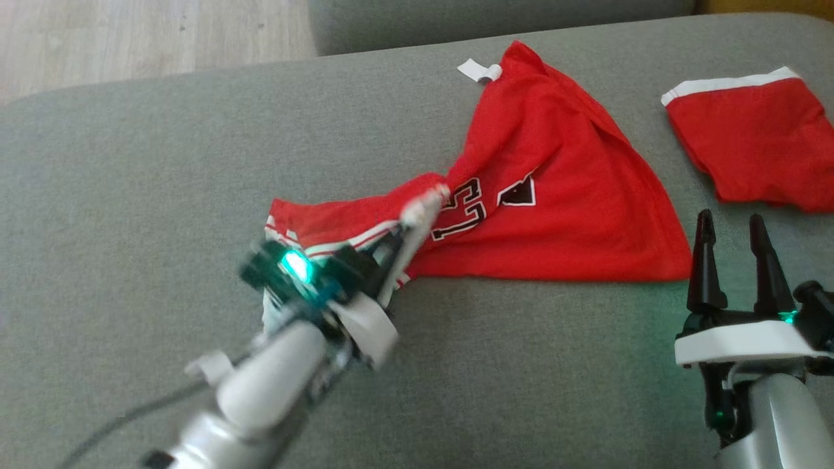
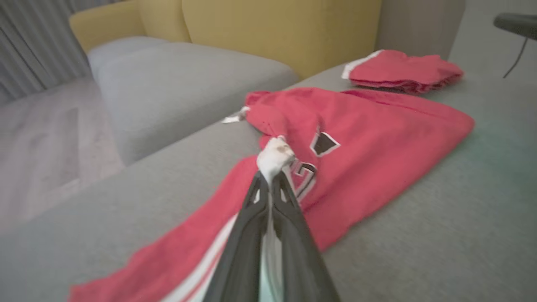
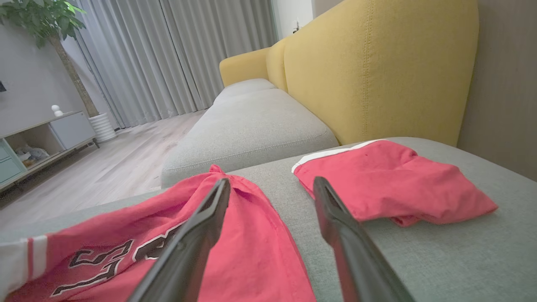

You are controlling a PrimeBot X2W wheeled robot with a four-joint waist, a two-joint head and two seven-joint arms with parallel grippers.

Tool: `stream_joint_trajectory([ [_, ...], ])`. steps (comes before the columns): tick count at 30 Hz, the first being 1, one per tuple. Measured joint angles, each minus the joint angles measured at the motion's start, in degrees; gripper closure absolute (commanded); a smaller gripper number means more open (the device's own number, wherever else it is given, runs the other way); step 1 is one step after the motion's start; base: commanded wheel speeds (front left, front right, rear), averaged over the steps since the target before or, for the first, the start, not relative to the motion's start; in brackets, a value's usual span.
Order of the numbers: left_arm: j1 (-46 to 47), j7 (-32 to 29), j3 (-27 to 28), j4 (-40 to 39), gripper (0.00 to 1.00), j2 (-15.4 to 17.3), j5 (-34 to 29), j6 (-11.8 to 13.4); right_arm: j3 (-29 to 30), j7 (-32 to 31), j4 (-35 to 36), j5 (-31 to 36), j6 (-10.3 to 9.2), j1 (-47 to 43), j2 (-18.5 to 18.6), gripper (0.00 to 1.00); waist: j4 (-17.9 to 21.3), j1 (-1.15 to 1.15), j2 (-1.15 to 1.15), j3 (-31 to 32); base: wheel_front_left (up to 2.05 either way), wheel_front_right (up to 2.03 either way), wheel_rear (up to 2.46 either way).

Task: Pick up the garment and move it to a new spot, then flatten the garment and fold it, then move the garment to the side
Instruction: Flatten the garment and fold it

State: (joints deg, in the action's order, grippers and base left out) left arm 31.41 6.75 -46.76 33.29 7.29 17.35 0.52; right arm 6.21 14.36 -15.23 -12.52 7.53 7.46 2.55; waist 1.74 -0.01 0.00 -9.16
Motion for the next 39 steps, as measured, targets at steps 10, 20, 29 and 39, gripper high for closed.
stream_joint_trajectory([
  [10, 22.1, -13.2, 4.0, -4.1, 1.0, 15.5, -3.3, -5.1, -5.2, 0.0, 0.5, -1.6, 0.0, 3.1, 0.0, 0.0, 3.2, 0.01, 0.0, -4.9, 0.0, 0.0, 0.0],
  [20, 43.0, -17.5, 2.0, 9.0, 1.0, 23.1, -10.6, -7.6, -9.4, 0.0, 1.6, -4.7, 0.0, 7.4, 0.0, 0.0, 10.9, 0.02, 0.0, -13.1, 0.0, 0.0, 0.0],
  [29, 51.0, -7.5, 3.6, 18.5, 0.0, 19.4, -13.7, 2.8, -10.8, 0.0, 2.2, -5.2, 0.0, 9.4, 0.0, 0.0, 14.9, 0.03, -0.01, -18.7, 0.0, 0.0, 0.0],
  [39, 44.0, 4.7, 8.1, 22.7, 0.0, 10.8, -5.9, 5.6, -8.5, 0.0, 2.6, -1.9, 0.0, 9.3, 0.0, 0.0, 10.2, 0.0, 0.0, -15.7, 0.0, 0.0, 0.0],
])
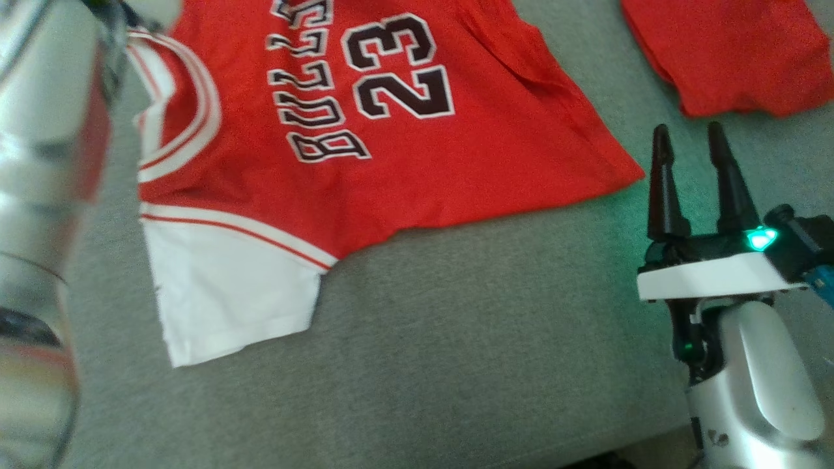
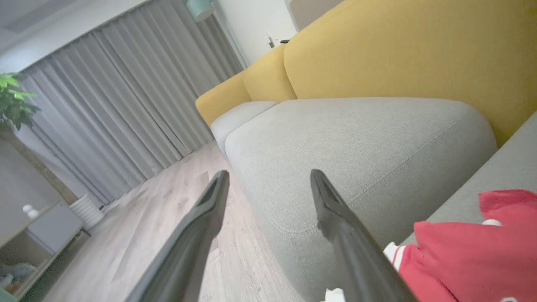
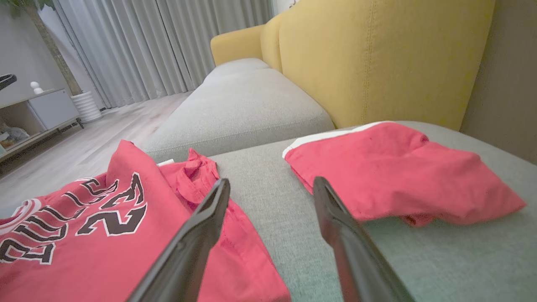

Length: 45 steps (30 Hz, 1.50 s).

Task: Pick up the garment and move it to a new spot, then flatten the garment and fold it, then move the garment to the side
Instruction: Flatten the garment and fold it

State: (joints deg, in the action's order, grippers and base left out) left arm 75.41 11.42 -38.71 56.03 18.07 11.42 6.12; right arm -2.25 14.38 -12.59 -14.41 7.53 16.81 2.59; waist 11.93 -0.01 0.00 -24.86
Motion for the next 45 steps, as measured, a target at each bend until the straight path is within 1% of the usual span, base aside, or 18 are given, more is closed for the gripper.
stream_joint_trajectory([
  [3, -4.9, 2.1, 1.6, -0.4, 0.0, -2.0, 2.9, 0.1, 1.7, 0.0, 0.2, 1.3, 0.0, -0.3, 0.0, 0.0, -2.1, 0.0, 0.0, 2.0, 0.0, 0.0, 0.0],
  [7, -12.9, 2.9, 3.4, -4.6, 0.0, -4.1, 6.1, 1.0, 3.3, 0.0, 0.6, 2.9, 0.0, -2.4, 0.0, 0.0, -5.2, 0.0, 0.0, 4.9, 0.0, 0.0, 0.0],
  [8, -15.1, 3.0, 3.9, -6.2, 0.0, -4.4, 6.7, 1.0, 3.6, 0.0, 0.6, 3.2, 0.0, -3.1, 0.0, 0.0, -6.0, 0.0, 0.0, 5.6, 0.0, 0.0, 0.0],
  [12, -25.8, 3.2, 6.5, -16.0, 0.0, -5.4, 8.4, 3.2, 6.0, 0.0, 0.6, 3.9, 0.0, -5.3, 0.0, 0.0, -9.1, -0.01, 0.0, 8.4, 0.0, 0.0, 0.0],
  [13, -28.7, 3.3, 7.5, -18.3, 0.0, -6.1, 9.1, 3.3, 6.6, 0.0, 0.6, 3.9, 0.0, -5.9, 0.0, 0.0, -10.0, -0.01, 0.0, 9.0, 0.0, 0.0, 0.0],
  [15, -34.5, 3.3, 11.2, -23.0, 0.0, -7.8, 12.8, 3.4, 7.2, 0.0, 0.6, 4.1, 0.0, -6.9, 0.0, 0.0, -11.5, -0.01, 0.0, 10.1, 0.0, 0.0, 0.0],
  [20, -46.3, 3.3, 13.8, -30.9, 0.0, -8.6, 11.3, 4.5, 8.3, 0.0, 0.6, 4.9, 0.0, -8.8, 0.0, 0.0, -14.6, 0.0, 0.0, 12.7, 0.0, 0.0, 0.0],
  [27, -57.6, 3.3, 15.7, -38.0, 0.0, -11.8, 8.0, 4.5, 8.4, 0.0, 0.7, 4.9, 0.0, -11.0, 0.0, 0.0, -16.7, 0.0, 0.0, 15.4, 0.0, 0.0, 0.0],
  [31, -61.6, 3.3, 16.8, -39.2, 0.0, -12.4, 6.4, 3.9, 7.9, 0.0, 0.7, 4.8, 0.0, -11.7, 0.0, 0.0, -16.8, 0.0, 0.0, 16.0, 0.0, 0.0, 0.0],
  [35, -62.3, 3.3, 16.9, -38.9, 0.0, -13.1, 4.9, 2.3, 7.7, 0.0, 0.7, 4.8, 0.0, -11.8, 0.0, 0.0, -16.7, 0.0, 0.0, 16.3, 0.0, 0.0, 0.0],
  [38, -62.2, 3.3, 16.2, -35.7, 0.0, -13.3, 4.6, 0.9, 7.5, 0.0, 0.7, 4.8, 0.0, -11.8, 0.0, 0.0, -16.6, 0.01, 0.0, 16.4, 0.0, 0.0, 0.0],
  [41, -62.2, 2.6, 15.6, -31.5, 0.0, -13.4, 4.5, 0.5, 7.2, 0.0, 0.7, 4.8, 0.0, -11.8, 0.0, 0.0, -16.3, 0.01, 0.0, 16.3, 0.0, 0.0, 0.0],
  [43, -62.2, 1.7, 15.2, -30.1, 0.0, -13.4, 4.5, 0.5, 7.1, 0.0, 0.7, 4.8, 0.0, -11.8, 0.0, 0.0, -16.2, 0.01, 0.0, 16.2, 0.0, 0.0, 0.0],
  [45, -62.2, 0.0, 14.8, -27.6, 0.0, -13.4, 4.2, 1.1, 6.9, 0.0, 0.7, 4.6, 0.0, -11.8, 0.0, 0.0, -16.0, 0.01, 0.0, 16.1, 0.0, 0.0, 0.0],
])
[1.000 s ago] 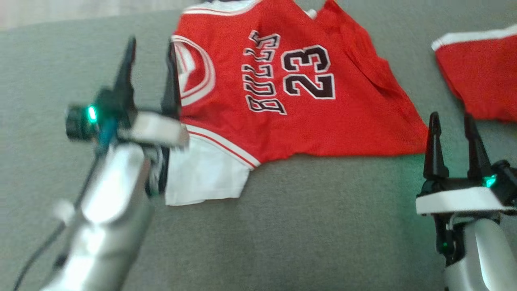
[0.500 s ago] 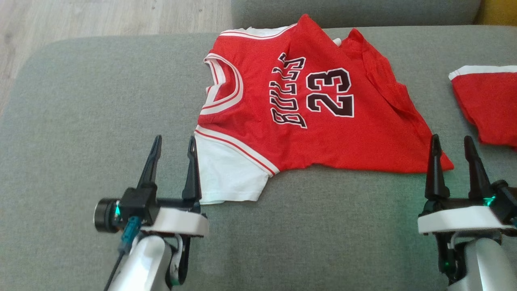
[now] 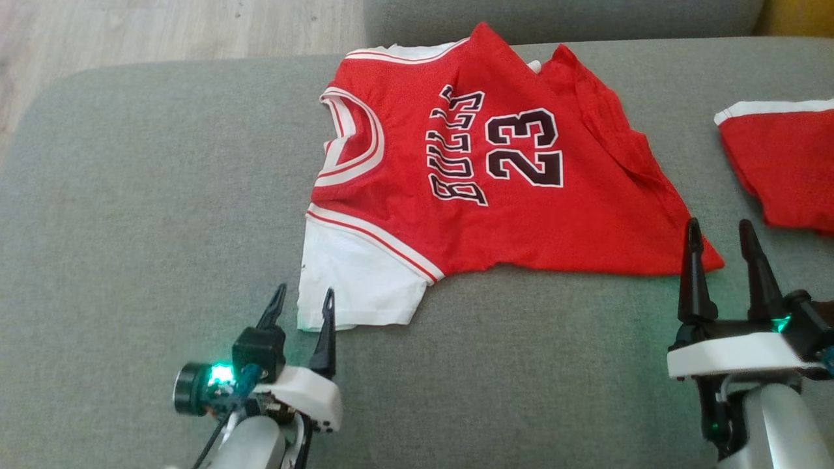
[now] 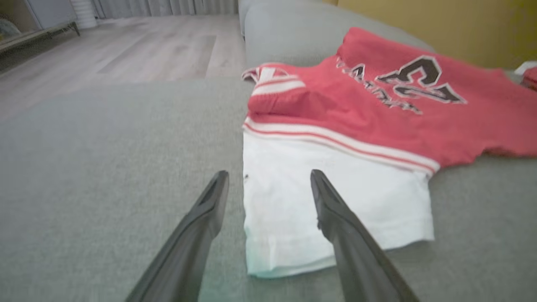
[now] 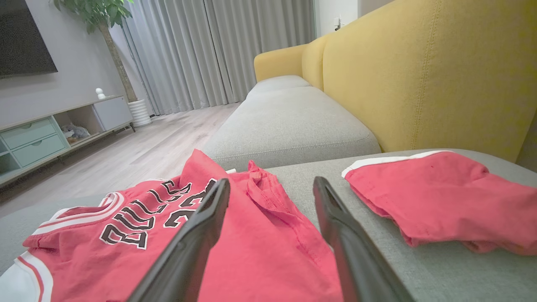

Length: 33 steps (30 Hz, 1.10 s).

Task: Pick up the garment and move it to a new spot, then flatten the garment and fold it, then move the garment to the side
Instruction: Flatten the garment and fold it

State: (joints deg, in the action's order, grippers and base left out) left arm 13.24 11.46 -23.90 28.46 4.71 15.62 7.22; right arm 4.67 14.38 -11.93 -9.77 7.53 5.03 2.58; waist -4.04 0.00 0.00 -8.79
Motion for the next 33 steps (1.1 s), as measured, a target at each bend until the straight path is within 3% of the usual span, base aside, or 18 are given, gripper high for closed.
stream_joint_trajectory([
  [7, 1.6, -4.6, 0.0, 6.5, 0.0, 0.1, -0.4, 2.4, -0.5, 0.0, -0.4, -0.3, 0.0, 0.0, 0.0, 0.0, 1.1, 0.0, 0.0, -0.9, 0.0, 0.0, 0.0],
  [16, 4.1, -5.4, 0.5, 9.2, 0.0, 0.0, 0.6, 2.4, -0.4, 0.0, -0.5, -0.3, 0.0, 0.0, 0.0, 0.0, 2.2, 0.0, 0.0, -2.3, 0.0, 0.0, 0.0],
  [17, 4.7, -5.6, 0.5, 9.6, 0.93, 0.0, 1.3, 1.7, -0.3, 0.0, -0.6, -0.3, 0.0, 0.0, 0.0, 0.0, 2.2, 0.0, 0.0, -2.6, 0.0, 0.0, 0.0],
  [18, 4.9, -5.6, 0.3, 9.7, 1.0, 0.0, 1.5, 1.4, -0.2, 0.0, -0.7, -0.3, 0.0, 0.1, 0.0, 0.0, 2.3, 0.0, 0.0, -2.7, 0.0, 0.0, 0.0],
  [24, 5.1, -1.7, 0.0, 8.5, 1.0, -0.6, 2.2, 0.8, 2.2, 0.0, -5.2, 1.0, 0.0, 0.2, 0.0, 0.0, 1.6, 0.0, 0.0, -2.4, 0.0, 0.0, 0.0],
  [33, 5.1, 2.8, 2.4, -3.4, 1.0, -0.9, 0.8, -0.1, 7.2, -0.3, -18.6, 5.0, 0.0, 6.1, 0.0, 0.0, -0.4, 0.0, 0.0, -1.7, 0.0, 0.0, 0.0],
])
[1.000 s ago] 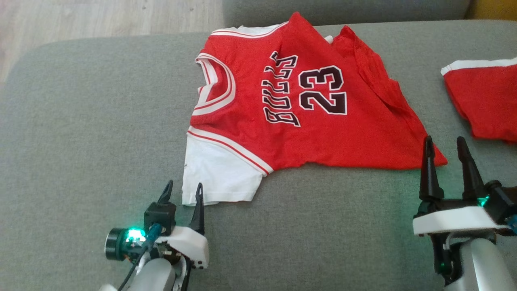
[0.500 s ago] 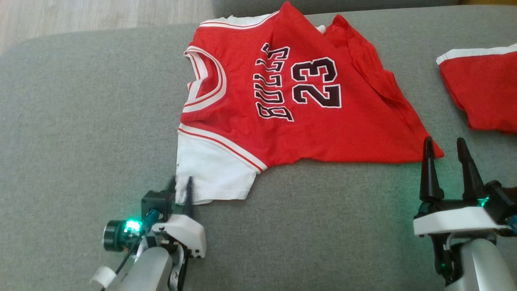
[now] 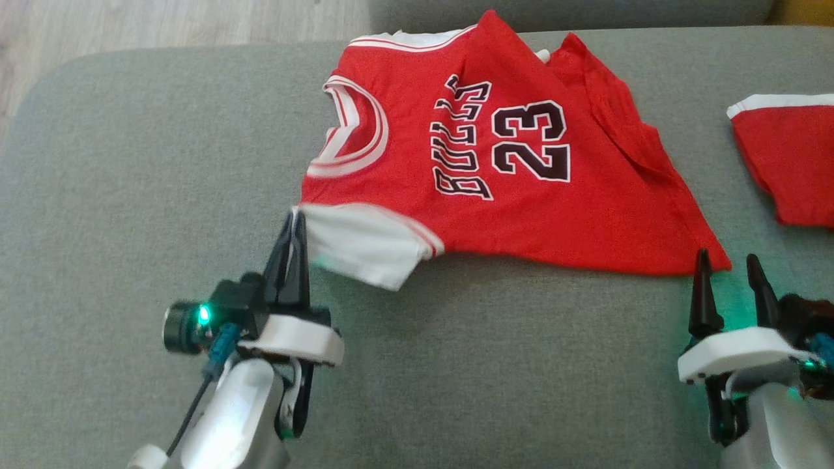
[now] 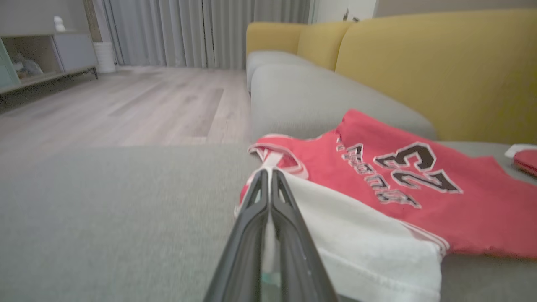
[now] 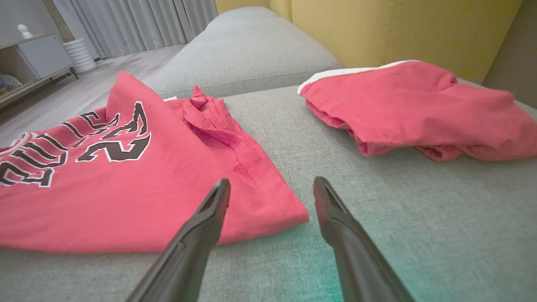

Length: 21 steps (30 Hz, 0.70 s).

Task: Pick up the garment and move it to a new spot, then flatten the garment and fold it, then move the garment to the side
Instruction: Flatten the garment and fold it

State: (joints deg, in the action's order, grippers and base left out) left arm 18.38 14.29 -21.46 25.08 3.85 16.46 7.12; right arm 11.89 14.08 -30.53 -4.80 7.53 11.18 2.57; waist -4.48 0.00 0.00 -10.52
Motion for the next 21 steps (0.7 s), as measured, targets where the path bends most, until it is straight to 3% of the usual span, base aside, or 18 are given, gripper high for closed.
stream_joint_trajectory([
  [7, -2.7, 0.2, 1.7, -7.1, 1.0, -0.3, -2.8, -0.7, 3.6, -0.5, -11.4, 0.3, 0.0, 5.3, 0.0, 0.0, -0.9, 0.0, 0.0, -0.5, 0.0, 0.0, 0.0],
  [15, -4.1, 0.2, 2.5, -8.2, 1.0, -0.7, -3.9, -1.9, 1.5, 0.2, -19.6, 0.3, 0.0, 12.1, 0.3, 0.0, -1.3, 0.0, 0.0, -1.5, 0.0, 0.0, 0.0],
  [16, -4.1, 0.2, 2.7, -8.2, 1.0, -0.8, -4.1, -2.1, 1.3, 0.3, -20.4, 0.3, 0.0, 12.4, 0.4, 0.04, -1.3, 0.0, 0.0, -1.6, 0.0, 0.0, 0.0],
  [17, -4.1, 0.2, 2.8, -8.2, 1.0, -0.8, -4.1, -2.1, 1.1, 0.3, -21.0, 0.3, 0.0, 12.8, 0.5, 0.42, -1.2, 0.0, 0.0, -1.5, 0.0, 0.0, 0.0],
  [18, -4.1, 0.2, 2.9, -8.2, 1.0, -0.8, -4.3, -2.2, 0.7, 0.3, -21.4, 0.3, 0.0, 13.0, 0.6, 0.98, -1.2, 0.0, 0.0, -1.5, 0.0, 0.0, 0.0],
  [21, -4.1, 0.2, 3.5, -8.2, 1.0, -0.9, -4.4, -2.2, -0.6, 0.6, -22.3, 0.2, 0.0, 13.2, 0.6, 1.0, -0.7, 0.0, 0.0, -1.1, 0.0, 0.0, 0.0],
])
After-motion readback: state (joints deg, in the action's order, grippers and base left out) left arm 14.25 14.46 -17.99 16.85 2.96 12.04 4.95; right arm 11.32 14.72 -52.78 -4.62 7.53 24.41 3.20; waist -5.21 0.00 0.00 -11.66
